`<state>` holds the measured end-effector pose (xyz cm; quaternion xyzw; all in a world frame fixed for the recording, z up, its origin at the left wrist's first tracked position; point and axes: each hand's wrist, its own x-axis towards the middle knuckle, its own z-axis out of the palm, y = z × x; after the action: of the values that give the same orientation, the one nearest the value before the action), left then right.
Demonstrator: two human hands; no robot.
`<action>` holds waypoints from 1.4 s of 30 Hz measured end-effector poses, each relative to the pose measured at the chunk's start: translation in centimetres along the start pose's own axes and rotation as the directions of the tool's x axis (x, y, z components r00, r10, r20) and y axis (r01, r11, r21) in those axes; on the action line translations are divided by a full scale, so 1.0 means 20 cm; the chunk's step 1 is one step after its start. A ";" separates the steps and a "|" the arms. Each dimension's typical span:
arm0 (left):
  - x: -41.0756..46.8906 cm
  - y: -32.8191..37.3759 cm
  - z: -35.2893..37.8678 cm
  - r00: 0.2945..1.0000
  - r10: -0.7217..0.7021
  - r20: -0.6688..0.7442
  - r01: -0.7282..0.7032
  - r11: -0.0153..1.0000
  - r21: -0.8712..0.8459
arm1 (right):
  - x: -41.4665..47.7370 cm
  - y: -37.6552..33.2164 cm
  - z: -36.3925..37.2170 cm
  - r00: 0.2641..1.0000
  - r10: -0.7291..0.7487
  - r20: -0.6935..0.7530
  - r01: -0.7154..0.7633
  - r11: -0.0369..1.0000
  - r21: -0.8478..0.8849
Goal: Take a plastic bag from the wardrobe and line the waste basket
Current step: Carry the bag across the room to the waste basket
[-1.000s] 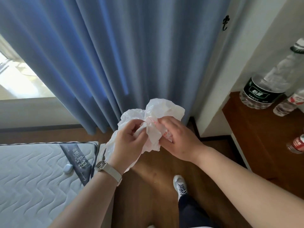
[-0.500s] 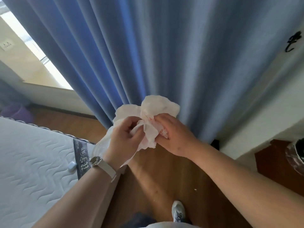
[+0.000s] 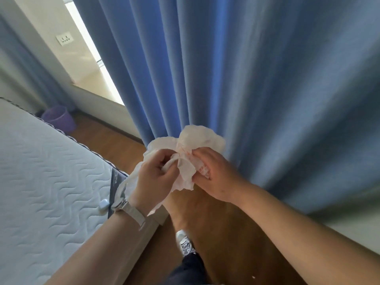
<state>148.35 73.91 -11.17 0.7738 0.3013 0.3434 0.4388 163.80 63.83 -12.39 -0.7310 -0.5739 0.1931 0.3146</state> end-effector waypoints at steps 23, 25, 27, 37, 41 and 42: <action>0.84 -0.63 -0.88 0.904 -0.114 -0.412 0.112 0.993 -0.030 | 1.57 -0.43 0.44 0.915 -0.335 0.225 0.360 0.930 -0.076; 0.88 -0.67 -0.89 0.888 -0.154 -0.433 0.154 0.987 -0.034 | 1.66 -0.41 0.47 0.898 -0.364 0.247 0.386 0.921 -0.050; 0.94 -0.71 -0.90 0.872 -0.178 -0.455 0.189 0.982 -0.022 | 1.77 -0.38 0.51 0.887 -0.383 0.257 0.398 0.917 -0.007; 1.46 -0.83 -0.93 0.741 -0.267 -0.616 0.329 0.944 -0.013 | 2.47 -0.26 0.58 0.779 -0.553 0.294 0.550 0.829 0.103; 1.64 -0.87 -0.94 0.691 -0.293 -0.661 0.379 0.925 -0.014 | 2.71 -0.24 0.60 0.749 -0.601 0.279 0.583 0.798 0.154; 1.66 -0.87 -0.94 0.681 -0.297 -0.670 0.387 0.922 -0.015 | 2.75 -0.24 0.60 0.738 -0.616 0.277 0.593 0.787 0.169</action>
<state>149.82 115.82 -10.63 0.5582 0.5970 0.4859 0.3097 167.21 120.24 -13.54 -0.4526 -0.8157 0.2154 0.2889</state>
